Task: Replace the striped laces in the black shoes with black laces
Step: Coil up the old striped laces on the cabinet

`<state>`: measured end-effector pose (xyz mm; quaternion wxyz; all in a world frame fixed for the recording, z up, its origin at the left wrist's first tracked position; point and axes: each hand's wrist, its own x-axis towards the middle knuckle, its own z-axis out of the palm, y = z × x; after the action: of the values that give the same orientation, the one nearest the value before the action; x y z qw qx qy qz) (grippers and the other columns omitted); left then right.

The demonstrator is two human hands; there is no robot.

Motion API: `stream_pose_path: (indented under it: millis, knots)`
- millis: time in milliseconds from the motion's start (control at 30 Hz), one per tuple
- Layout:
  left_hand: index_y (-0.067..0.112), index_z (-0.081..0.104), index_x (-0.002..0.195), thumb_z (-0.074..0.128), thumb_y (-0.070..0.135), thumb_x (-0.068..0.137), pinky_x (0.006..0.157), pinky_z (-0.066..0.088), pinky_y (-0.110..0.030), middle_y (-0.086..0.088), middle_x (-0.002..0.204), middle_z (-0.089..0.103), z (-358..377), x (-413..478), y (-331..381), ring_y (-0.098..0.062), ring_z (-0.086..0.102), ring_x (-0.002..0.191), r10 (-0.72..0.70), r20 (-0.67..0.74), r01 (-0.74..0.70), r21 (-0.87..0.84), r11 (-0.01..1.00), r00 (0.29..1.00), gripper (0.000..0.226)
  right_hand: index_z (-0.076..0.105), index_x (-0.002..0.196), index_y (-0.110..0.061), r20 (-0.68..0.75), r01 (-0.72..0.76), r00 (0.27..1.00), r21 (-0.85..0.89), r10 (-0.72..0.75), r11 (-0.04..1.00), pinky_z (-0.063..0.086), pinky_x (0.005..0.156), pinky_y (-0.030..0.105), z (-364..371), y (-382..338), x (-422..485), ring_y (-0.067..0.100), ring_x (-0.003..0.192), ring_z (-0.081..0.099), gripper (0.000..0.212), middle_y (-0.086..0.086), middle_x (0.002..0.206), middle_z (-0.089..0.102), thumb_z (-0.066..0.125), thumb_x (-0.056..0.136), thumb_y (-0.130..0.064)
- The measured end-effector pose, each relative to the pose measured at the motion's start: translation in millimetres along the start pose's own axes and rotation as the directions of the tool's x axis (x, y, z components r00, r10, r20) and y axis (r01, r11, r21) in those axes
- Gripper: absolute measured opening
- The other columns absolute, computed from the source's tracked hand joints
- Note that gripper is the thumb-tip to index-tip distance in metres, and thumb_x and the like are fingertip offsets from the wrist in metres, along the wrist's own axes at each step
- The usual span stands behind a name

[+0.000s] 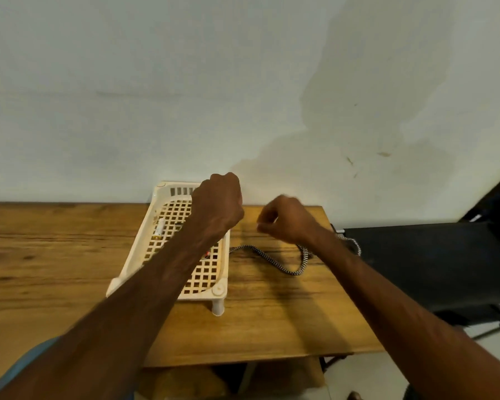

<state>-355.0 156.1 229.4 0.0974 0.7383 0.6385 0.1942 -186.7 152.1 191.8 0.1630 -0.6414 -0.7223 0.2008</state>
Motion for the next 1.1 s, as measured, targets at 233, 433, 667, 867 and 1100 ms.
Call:
stream_pose_path:
  millis: [233,433,667,867,1100]
  knots:
    - [0.019,0.072,0.102,0.065,0.006,0.085,0.088,0.055,-0.038,-0.004,0.109,0.07,14.6,-16.9,36.6,-0.024,0.065,0.102,0.227,0.133,-0.218,-0.078,0.973,0.965,0.023,0.069,0.113,-0.007,0.067,-0.04,0.996,-0.312,0.064,0.949,0.059,0.085,0.044,35.0,6.9,-38.4,0.031,0.1,0.068,0.027,0.013,0.112,0.07,0.069,0.095,-0.027]
    - [0.01,0.07,0.118,0.056,0.013,0.098,0.086,0.051,-0.031,-0.007,0.113,0.072,27.2,-15.3,49.1,-0.023,0.066,0.103,0.323,0.408,-0.279,-0.165,0.946,0.854,0.024,0.075,0.1,-0.003,0.07,-0.081,0.995,0.069,0.077,0.994,0.057,0.083,0.034,-22.5,24.3,-62.5,0.024,0.094,0.073,0.017,0.013,0.099,0.077,0.066,0.099,-0.016]
    - [0.0,0.066,0.087,0.041,0.022,0.11,0.052,0.047,-0.028,0.001,0.058,0.044,29.2,-21.1,61.4,-0.011,0.04,0.046,0.339,0.552,0.132,-0.645,0.753,0.762,0.041,0.07,0.11,-0.008,-0.09,0.037,0.996,0.357,-0.005,0.934,0.059,0.065,0.027,-64.5,40.0,-99.6,0.011,0.068,0.072,0.014,0.001,0.08,0.075,0.068,0.098,-0.017]
    - [0.012,0.054,0.086,0.043,0.029,0.108,0.044,0.022,-0.015,0.006,0.064,0.031,9.8,-33.5,67.8,-0.005,0.022,0.052,0.539,0.606,0.471,-0.795,0.383,0.585,0.03,0.079,0.104,-0.021,-0.341,0.249,0.924,0.189,-0.174,0.95,0.054,0.063,0.016,-81.6,44.0,-108.7,0.004,0.07,0.068,0.012,-0.01,0.079,0.074,0.072,0.096,-0.024]
    - [-0.008,0.053,0.137,0.041,-0.007,0.102,0.074,0.06,-0.02,-0.009,0.112,0.071,4.8,-34.8,80.1,-0.015,0.07,0.095,0.658,0.359,0.495,-0.868,-0.025,0.662,0.037,0.074,0.083,-0.022,-0.315,0.174,0.947,0.37,-0.053,0.913,0.048,0.055,0.022,-77.0,39.7,-108.7,0.005,0.057,0.061,0.023,-0.01,0.064,0.068,0.061,0.102,-0.015]
